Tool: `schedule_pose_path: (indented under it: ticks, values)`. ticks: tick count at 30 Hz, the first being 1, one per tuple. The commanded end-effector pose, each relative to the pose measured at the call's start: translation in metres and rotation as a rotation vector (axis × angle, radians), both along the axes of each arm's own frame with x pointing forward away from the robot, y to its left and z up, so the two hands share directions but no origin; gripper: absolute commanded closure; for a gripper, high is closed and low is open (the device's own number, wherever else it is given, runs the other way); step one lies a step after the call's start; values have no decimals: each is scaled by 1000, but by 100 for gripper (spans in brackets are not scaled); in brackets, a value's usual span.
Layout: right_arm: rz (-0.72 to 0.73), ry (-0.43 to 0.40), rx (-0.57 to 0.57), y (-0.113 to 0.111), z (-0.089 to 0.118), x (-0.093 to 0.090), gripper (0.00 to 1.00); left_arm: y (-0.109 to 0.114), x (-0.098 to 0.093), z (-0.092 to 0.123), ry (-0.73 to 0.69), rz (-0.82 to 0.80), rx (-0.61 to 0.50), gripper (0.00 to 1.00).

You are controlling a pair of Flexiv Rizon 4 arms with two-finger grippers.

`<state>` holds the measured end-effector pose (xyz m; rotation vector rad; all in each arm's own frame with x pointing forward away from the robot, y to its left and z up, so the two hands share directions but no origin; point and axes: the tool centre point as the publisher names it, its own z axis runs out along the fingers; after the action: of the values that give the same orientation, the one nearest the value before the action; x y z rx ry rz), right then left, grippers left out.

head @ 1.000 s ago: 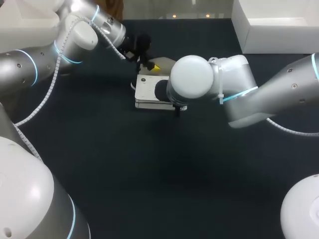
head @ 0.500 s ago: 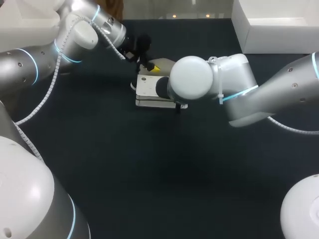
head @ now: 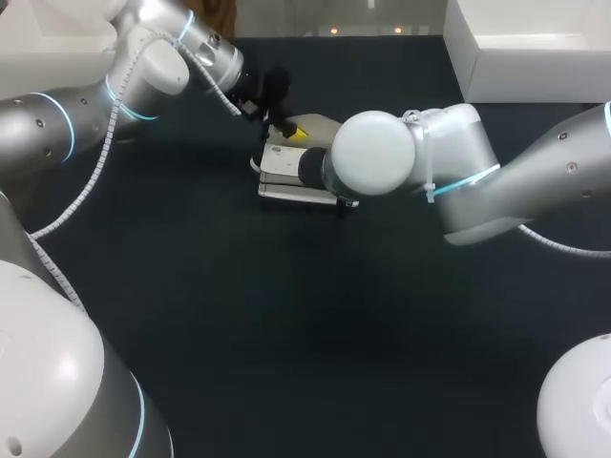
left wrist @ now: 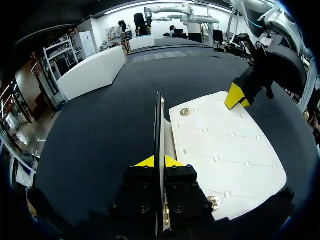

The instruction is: Pick up the bag, open it, inspect its contents, close it, and place it on the opposite side

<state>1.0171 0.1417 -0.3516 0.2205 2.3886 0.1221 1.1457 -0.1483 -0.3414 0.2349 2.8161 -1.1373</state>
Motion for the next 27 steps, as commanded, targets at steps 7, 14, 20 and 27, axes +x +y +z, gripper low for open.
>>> schedule_pose_path:
  ticks: [7, 14, 20, 27]
  values:
    - [31, 0, -13, 0, -1, -3, 100, 0, -9, 3, -61, -35, -3, 100]
    - [37, 12, -25, 1, -4, -2, 100, -2, -29, 3, -176, -58, 26, 100]
    - [37, 12, -25, 1, -4, -2, 100, 1, -47, 0, -268, -79, 2, 100]
    - [37, 12, -25, 1, -4, -2, 100, 2, -57, 0, -309, -112, -50, 100]
